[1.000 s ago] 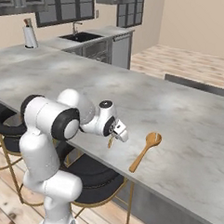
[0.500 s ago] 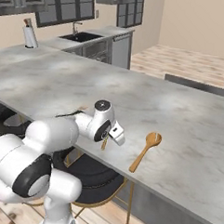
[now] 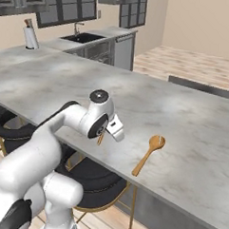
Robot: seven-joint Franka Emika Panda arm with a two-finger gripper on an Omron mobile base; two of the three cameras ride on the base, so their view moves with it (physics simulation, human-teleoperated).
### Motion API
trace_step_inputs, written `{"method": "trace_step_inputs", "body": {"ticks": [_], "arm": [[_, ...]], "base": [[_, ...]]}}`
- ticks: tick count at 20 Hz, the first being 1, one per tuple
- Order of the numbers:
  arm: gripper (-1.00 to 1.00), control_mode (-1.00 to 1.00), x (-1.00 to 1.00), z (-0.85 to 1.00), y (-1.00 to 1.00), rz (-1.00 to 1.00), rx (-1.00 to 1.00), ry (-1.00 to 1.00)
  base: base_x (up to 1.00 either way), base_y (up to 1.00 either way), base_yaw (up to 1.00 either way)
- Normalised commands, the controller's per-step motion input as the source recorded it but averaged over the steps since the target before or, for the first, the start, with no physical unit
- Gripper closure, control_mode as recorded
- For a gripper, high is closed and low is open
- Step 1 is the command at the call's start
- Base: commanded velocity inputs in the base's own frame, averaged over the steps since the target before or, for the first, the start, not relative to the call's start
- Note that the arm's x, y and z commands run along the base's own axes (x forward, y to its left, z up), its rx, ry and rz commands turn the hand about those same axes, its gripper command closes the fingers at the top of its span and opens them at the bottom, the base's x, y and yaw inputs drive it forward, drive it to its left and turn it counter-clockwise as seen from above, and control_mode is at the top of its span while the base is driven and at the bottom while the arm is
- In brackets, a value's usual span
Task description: Pick up the metallic utensils from the counter and place them in the open drawer. Make sure not to pick up any wooden utensils.
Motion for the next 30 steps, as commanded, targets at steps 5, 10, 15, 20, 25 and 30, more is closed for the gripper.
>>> {"method": "trace_step_inputs", "body": {"ticks": [5,10,15,20,25,30], "arm": [[1.0,-1.0,-0.07,1.0,0.0,-0.04,0.04,-0.02],[1.0,-1.0,-0.56,0.72,-0.05,-0.01,0.06,0.01],[1.0,-1.0,-0.9,0.35,-0.03,0.0,0.01,0.0],[1.0,-1.0,-0.93,0.11,0.0,0.0,0.0,-0.05],[1.0,1.0,-0.06,0.07,0.0,0.0,0.0,0.0],[1.0,1.0,0.0,0.0,0.0,0.0,0.0,0.0]], "base": [[0.0,0.0,0.0],[0.0,0.0,0.0],[0.0,0.0,0.0],[0.0,0.0,0.0],[-0.19,-0.15,-0.01],[-0.85,-0.66,-0.11]]}}
